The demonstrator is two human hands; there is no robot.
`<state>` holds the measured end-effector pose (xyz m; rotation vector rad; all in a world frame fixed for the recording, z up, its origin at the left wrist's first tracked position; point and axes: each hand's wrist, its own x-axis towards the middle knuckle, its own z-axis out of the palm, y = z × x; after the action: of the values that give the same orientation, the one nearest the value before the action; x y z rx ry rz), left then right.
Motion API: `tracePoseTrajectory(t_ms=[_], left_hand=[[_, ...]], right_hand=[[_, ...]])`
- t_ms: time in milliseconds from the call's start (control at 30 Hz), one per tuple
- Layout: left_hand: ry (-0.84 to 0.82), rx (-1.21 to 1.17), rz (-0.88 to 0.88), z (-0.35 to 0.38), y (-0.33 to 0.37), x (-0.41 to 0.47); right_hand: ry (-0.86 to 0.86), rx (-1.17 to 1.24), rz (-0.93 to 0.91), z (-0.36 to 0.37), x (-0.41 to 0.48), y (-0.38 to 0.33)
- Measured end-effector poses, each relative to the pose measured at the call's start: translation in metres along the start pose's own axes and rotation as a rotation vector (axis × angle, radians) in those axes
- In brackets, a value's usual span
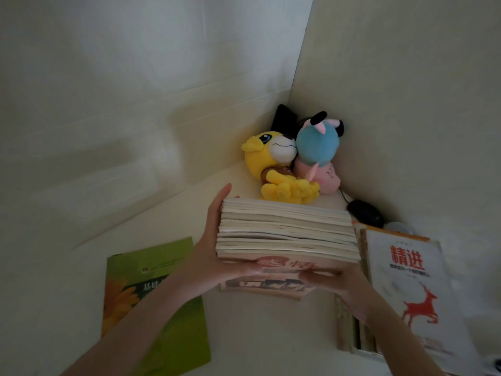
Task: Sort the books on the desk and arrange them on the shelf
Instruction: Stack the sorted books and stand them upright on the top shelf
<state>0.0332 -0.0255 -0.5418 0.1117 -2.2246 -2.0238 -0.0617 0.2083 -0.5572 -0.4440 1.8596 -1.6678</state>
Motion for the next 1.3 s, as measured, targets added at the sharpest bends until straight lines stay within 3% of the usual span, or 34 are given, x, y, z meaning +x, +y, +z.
tracePoseTrajectory(t_ms=[433,733,1300], left_hand=[[0.029,-0.001,-0.057,0.007,-0.014,-0.005],[-0.107,0.100,-0.328,-0.007,-0.058,-0.008],[0.159,0.284,-0.122,0.001,-0.060,-0.003]], right_hand=[[0.059,-0.040,-0.006,0.000,-0.001,0.020],[0.046,-0.086,0.075,-0.012,0.004,0.034],[0.332,-0.282,0.001,-0.012,0.022,0.063]])
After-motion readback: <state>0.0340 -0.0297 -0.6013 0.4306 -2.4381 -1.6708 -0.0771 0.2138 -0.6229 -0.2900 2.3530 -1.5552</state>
